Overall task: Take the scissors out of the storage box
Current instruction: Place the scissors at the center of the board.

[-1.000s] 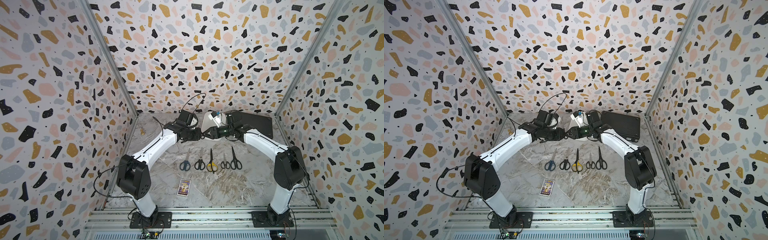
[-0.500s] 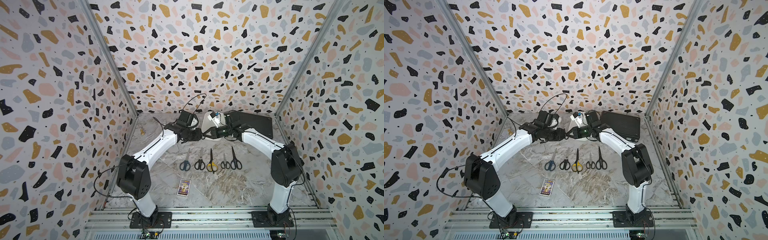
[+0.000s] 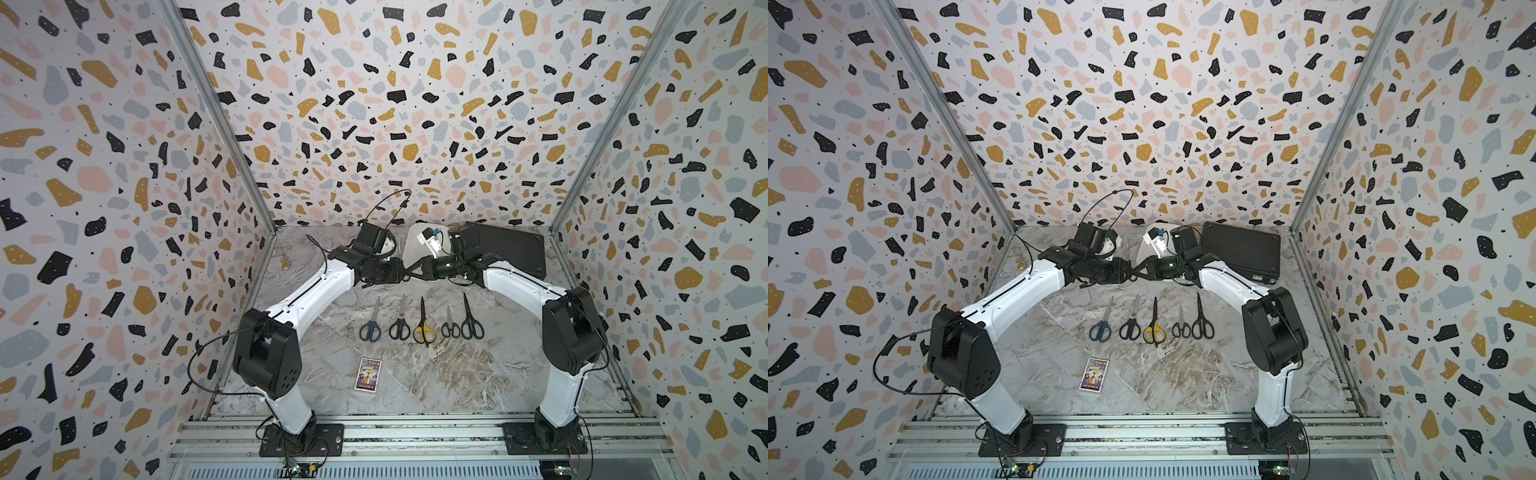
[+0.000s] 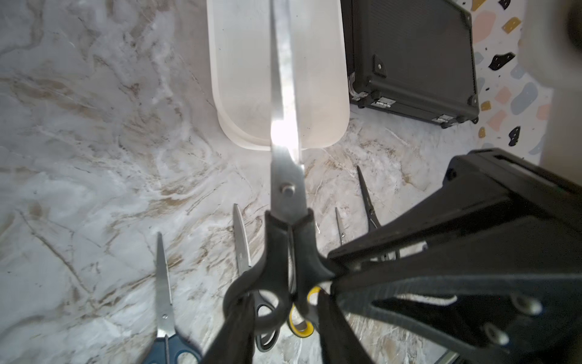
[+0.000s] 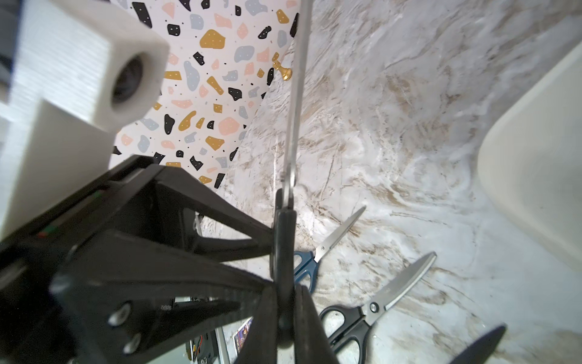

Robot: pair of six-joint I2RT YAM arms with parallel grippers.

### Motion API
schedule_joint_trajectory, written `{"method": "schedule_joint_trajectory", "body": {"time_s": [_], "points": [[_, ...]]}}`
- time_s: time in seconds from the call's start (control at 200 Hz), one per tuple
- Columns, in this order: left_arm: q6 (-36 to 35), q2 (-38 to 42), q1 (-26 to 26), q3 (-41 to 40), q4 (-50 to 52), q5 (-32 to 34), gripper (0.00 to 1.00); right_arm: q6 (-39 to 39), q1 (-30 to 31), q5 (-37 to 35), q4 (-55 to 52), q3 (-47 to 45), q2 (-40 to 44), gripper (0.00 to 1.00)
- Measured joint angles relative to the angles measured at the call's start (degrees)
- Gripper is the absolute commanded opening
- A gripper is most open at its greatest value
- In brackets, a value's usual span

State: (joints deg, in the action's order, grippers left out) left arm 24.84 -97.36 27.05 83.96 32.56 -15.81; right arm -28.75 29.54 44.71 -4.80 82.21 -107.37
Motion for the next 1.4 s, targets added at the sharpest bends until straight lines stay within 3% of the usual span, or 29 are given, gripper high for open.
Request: {"method": "schedule_joint_trajectory", "body": {"time_s": [0.115,0.365,0.651,0.781,0.996,1.401], "points": [[0.0,0.3,0.1,0.0,-1.2,-0.4,0.54,-0.6,-0.1,-2.6,-1.2,-0.1,0.1,0.0],[-0.2,3.3,0.0,0.0,-1.2,0.3,0.57,2.5,-3.4,-7.1,-11.6,0.3,1.1,0.0],[-1.1,6.6,-4.8,-4.9,-0.9,1.1,0.57,11.8,-23.5,-12.0,-35.5,-2.6,12.8,0.0],[-1.8,6.5,-5.9,-5.5,0.2,1.4,0.57,16.6,-28.3,-16.1,-44.4,-6.8,16.7,0.0],[-2.7,6.3,-5.9,-5.3,0.4,0.5,0.57,21.8,-30.8,-23.1,-52.7,-13.7,15.9,0.0],[-2.8,5.8,-5.9,-5.2,0.3,-0.9,0.57,22.8,-29.3,-23.3,-50.7,-15.7,11.9,0.0]]}}
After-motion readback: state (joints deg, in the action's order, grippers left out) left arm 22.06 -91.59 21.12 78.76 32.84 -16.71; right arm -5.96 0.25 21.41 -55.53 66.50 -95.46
